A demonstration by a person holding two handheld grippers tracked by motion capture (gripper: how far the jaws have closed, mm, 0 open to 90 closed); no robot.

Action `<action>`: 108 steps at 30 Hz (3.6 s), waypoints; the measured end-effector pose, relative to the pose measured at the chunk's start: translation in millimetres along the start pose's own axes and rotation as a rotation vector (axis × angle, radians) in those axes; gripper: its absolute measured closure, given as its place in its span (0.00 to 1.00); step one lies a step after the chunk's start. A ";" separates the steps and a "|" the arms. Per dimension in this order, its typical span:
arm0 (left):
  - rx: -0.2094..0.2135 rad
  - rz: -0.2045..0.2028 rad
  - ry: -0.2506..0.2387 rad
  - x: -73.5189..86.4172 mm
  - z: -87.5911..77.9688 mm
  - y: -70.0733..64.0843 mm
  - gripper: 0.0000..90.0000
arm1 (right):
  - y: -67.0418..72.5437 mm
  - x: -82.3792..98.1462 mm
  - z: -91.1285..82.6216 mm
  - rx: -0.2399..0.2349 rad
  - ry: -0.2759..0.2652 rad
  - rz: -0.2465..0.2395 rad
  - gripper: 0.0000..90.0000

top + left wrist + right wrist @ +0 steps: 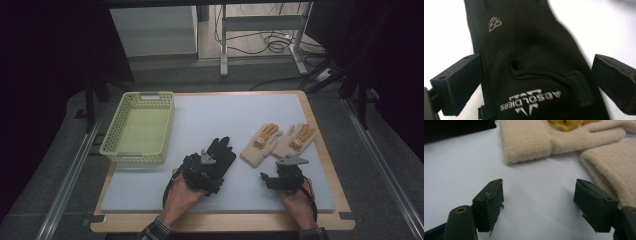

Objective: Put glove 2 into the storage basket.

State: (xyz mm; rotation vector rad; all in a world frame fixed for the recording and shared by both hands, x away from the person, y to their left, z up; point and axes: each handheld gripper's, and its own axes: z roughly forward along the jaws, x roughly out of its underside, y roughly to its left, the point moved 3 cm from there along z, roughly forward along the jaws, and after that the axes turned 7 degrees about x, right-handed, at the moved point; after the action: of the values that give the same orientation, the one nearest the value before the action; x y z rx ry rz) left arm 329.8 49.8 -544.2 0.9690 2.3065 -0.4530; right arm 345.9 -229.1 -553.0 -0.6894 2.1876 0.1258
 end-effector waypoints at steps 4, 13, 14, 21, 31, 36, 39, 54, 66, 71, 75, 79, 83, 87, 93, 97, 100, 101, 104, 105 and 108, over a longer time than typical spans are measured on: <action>-0.019 -0.017 0.028 5.6 9.7 9.1 0.00 | 0.1 0.0 0.1 -0.001 0.000 0.001 0.26; 0.020 -0.056 0.038 9.5 13.3 7.1 0.00 | 0.2 0.0 0.1 0.000 0.000 0.001 0.26; 0.018 -0.059 0.035 9.5 12.5 7.6 0.00 | 0.2 0.0 0.1 0.000 0.000 0.000 0.26; 0.028 -0.074 0.015 10.0 0.2 25.2 0.43 | 0.2 0.0 0.1 0.001 0.000 -0.001 0.26; 0.064 -0.072 0.004 8.4 -7.8 33.9 0.69 | 0.2 0.0 0.2 0.001 0.000 0.000 0.26; 0.061 -0.078 -0.004 4.9 -16.1 39.2 0.70 | 0.2 0.1 0.1 0.000 0.001 0.000 0.26; 0.061 -0.090 -0.022 0.4 -22.5 43.5 0.70 | 0.1 0.1 0.1 0.000 0.000 0.000 0.26; 0.005 -0.092 -0.061 -34.5 -64.6 67.5 0.69 | 0.2 0.1 0.0 0.000 0.000 0.001 0.26; -0.078 -0.140 -0.085 -47.9 -103.2 107.0 0.69 | 0.3 0.2 0.0 0.000 0.001 0.000 0.26; -0.118 -0.162 -0.097 -46.3 -117.4 123.2 0.69 | 0.3 0.2 0.0 0.000 0.000 0.000 0.26; -0.167 -0.200 -0.106 -37.4 -131.8 144.1 0.69 | 0.3 0.2 0.0 0.000 0.000 0.000 0.26; -0.201 -0.236 -0.108 -25.6 -140.7 162.3 0.69 | 0.3 0.1 0.0 0.000 0.000 0.000 0.26; -0.241 -0.283 -0.107 -8.1 -149.3 184.6 0.68 | 0.4 0.1 0.2 0.000 -0.001 0.002 0.26; -0.280 -0.326 -0.098 11.4 -154.6 207.2 0.68 | 0.4 0.1 0.2 -0.001 0.000 0.003 0.25; -0.308 -0.402 -0.028 36.5 -148.9 240.1 0.68 | 0.4 0.1 0.3 -0.001 -0.001 0.003 0.25; -0.313 -0.428 0.023 40.9 -140.4 250.7 0.67 | 0.3 0.1 0.3 -0.001 -0.001 0.003 0.25; -0.324 -0.448 0.099 41.9 -128.1 262.5 0.67 | 0.3 0.1 0.4 -0.002 -0.001 0.003 0.25; -0.324 -0.448 0.099 41.9 -128.1 262.5 0.67 | 0.3 0.1 0.4 -0.002 -0.001 0.003 0.25; -0.339 -0.455 0.158 40.1 -116.8 271.3 0.67 | 0.4 0.1 0.4 -0.002 -0.002 0.004 0.25; -0.341 -0.455 0.172 39.5 -114.7 273.1 0.67 | 0.3 0.1 0.4 -0.002 -0.001 0.004 0.25; -0.343 -0.459 0.221 37.1 -106.8 279.0 0.66 | 0.3 0.1 0.4 -0.003 -0.002 0.005 0.25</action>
State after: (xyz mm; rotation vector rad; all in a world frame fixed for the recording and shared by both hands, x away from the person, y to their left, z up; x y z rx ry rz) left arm 471.7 312.9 -508.1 0.3342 2.6949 -0.1198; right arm 346.0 -228.8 -553.3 -0.6855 2.1879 0.1315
